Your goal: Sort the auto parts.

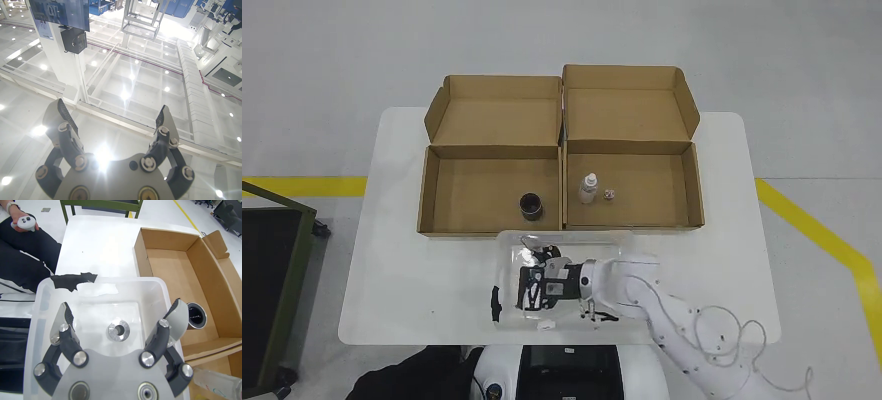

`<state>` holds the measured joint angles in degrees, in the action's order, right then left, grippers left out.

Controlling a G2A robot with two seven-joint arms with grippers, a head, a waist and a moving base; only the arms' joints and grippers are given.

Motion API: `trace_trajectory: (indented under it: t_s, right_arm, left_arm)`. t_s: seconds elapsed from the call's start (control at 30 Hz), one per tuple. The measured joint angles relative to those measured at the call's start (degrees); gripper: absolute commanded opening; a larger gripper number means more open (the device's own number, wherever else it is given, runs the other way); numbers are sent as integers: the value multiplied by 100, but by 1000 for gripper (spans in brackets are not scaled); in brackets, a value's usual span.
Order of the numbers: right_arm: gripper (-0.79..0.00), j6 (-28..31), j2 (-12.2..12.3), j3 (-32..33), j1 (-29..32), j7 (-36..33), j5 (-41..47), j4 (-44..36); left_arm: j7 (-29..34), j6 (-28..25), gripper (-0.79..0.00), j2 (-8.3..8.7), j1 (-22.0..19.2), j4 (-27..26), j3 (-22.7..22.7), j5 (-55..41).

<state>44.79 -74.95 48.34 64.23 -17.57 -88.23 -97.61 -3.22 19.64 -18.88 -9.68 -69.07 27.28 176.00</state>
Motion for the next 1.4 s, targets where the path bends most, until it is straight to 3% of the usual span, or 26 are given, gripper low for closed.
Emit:
trace_trajectory:
  t_s: [0.47,0.6,0.67,0.77,0.83,0.97,1.4]
  right_arm:
    - [-18,-1,18,-50,-96,16,-3,527]
    - [-169,-29,-4,-103,-190,54,75,738]
    - [-388,-76,-17,-128,-237,86,104,853]
    - [-508,-123,-33,-171,-294,140,120,992]
    - [-529,-136,-41,-198,-322,165,120,1055]
    - [-785,-150,-47,-227,-360,210,119,1121]
    - [-785,0,51,3,-224,252,178,405]
  left_arm:
    - [0,0,0,0,0,0,0,0]
    - [0,0,0,0,0,0,0,0]
    - [0,0,0,0,0,0,0,0]
    - [0,0,0,0,0,0,0,0]
    - [0,0,0,0,0,0,0,0]
    - [0,0,0,0,0,0,0,0]
    - [0,0,0,0,0,0,0,0]
